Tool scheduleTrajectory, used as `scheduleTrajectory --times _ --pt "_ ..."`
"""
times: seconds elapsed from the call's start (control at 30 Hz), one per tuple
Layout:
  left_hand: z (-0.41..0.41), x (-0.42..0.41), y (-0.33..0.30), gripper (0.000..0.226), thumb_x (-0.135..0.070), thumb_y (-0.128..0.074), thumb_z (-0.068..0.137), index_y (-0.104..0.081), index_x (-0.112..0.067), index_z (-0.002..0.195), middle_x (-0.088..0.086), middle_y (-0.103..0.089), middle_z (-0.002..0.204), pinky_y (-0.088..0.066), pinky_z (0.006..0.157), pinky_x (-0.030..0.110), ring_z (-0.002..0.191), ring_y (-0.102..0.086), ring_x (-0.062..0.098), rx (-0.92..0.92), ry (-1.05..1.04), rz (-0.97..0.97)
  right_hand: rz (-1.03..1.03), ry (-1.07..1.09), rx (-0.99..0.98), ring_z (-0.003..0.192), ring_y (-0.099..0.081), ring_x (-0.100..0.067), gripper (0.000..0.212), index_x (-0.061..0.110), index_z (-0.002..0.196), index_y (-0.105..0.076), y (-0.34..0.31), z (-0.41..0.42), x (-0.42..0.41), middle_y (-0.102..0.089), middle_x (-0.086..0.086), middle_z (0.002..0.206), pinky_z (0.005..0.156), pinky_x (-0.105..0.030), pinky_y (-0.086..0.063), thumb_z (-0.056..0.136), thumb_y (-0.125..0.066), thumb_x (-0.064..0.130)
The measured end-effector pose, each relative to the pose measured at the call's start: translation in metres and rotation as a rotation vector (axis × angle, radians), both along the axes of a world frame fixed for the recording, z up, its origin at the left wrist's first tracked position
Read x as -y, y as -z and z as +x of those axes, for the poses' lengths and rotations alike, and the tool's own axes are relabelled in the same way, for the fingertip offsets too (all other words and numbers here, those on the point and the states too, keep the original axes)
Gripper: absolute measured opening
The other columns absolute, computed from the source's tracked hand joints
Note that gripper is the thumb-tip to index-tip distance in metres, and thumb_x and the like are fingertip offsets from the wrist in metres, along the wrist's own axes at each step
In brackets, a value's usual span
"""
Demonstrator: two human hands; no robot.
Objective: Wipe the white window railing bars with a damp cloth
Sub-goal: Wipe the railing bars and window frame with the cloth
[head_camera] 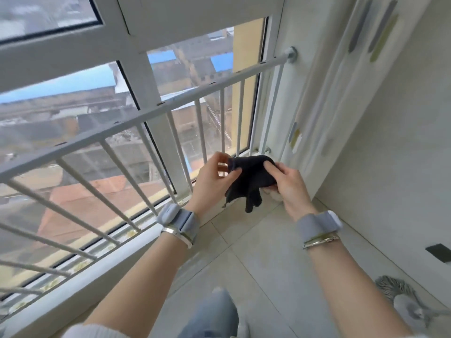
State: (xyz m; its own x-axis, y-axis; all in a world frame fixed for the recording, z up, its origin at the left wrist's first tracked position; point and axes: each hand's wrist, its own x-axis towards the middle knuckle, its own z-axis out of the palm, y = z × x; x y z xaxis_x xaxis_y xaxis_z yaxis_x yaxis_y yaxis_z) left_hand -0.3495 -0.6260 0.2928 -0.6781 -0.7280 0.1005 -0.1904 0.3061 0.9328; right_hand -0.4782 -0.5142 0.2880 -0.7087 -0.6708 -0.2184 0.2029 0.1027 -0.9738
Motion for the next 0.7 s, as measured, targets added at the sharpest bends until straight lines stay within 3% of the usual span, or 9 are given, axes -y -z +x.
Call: scheduleTrajectory --times 0.1,0.27,0.43,0.57,0.7 --pt "-0.046 0.025 0.000 0.019 -0.018 -0.066 0.083 -0.053 -0.019 0.097 -0.004 -0.062 0.099 -0.055 0.070 0.025 0.093 -0.063 0.011 -0.036 0.030 0.011 -0.105 -0.062 0.105 0.095 -0.064 -0.018 0.015 0.009 0.100 -0.064 -0.001 -0.033 0.032 -0.067 -0.011 0.100 0.072 -0.023 -0.053 0.093 -0.056 0.020" --pt "-0.105 0.062 -0.001 0.033 -0.005 -0.060 0.085 -0.059 -0.016 0.116 0.000 -0.063 0.109 -0.046 0.084 0.011 0.096 -0.058 -0.003 -0.080 0.210 -0.001 -0.139 -0.085 0.042 0.098 -0.063 -0.019 0.026 0.010 0.110 -0.061 -0.006 -0.084 0.076 -0.066 -0.011 0.109 0.088 -0.031 -0.050 0.086 -0.063 0.021" --pt "-0.177 0.127 0.000 0.035 0.000 -0.049 0.090 -0.060 -0.023 0.114 -0.006 -0.065 0.109 -0.045 0.093 0.019 0.103 -0.059 0.002 -0.098 0.282 0.023 -0.116 -0.046 -0.016 0.106 -0.062 -0.021 0.026 0.016 0.109 -0.061 -0.011 -0.159 0.132 -0.068 -0.005 0.105 0.096 -0.036 -0.047 0.084 -0.066 0.009" --pt "-0.212 0.154 -0.001 0.032 -0.003 -0.051 0.089 -0.063 -0.026 0.107 -0.016 -0.065 0.105 -0.045 0.088 0.016 0.098 -0.058 -0.003 -0.084 0.233 -0.097 -0.074 0.055 -0.041 0.102 -0.061 -0.019 0.024 0.013 0.114 -0.058 -0.007 -0.196 0.160 -0.065 -0.003 0.104 0.094 -0.038 -0.049 0.091 -0.055 0.006" --pt "-0.253 0.192 0.002 0.028 -0.006 -0.058 0.084 -0.063 -0.027 0.102 -0.015 -0.064 0.102 -0.043 0.085 0.018 0.091 -0.058 0.001 -0.033 0.013 -0.280 -0.054 0.140 -0.017 0.093 -0.062 -0.017 0.025 0.019 0.107 -0.052 -0.003 -0.254 0.185 -0.063 0.000 0.100 0.091 -0.038 -0.051 0.087 -0.063 0.009"
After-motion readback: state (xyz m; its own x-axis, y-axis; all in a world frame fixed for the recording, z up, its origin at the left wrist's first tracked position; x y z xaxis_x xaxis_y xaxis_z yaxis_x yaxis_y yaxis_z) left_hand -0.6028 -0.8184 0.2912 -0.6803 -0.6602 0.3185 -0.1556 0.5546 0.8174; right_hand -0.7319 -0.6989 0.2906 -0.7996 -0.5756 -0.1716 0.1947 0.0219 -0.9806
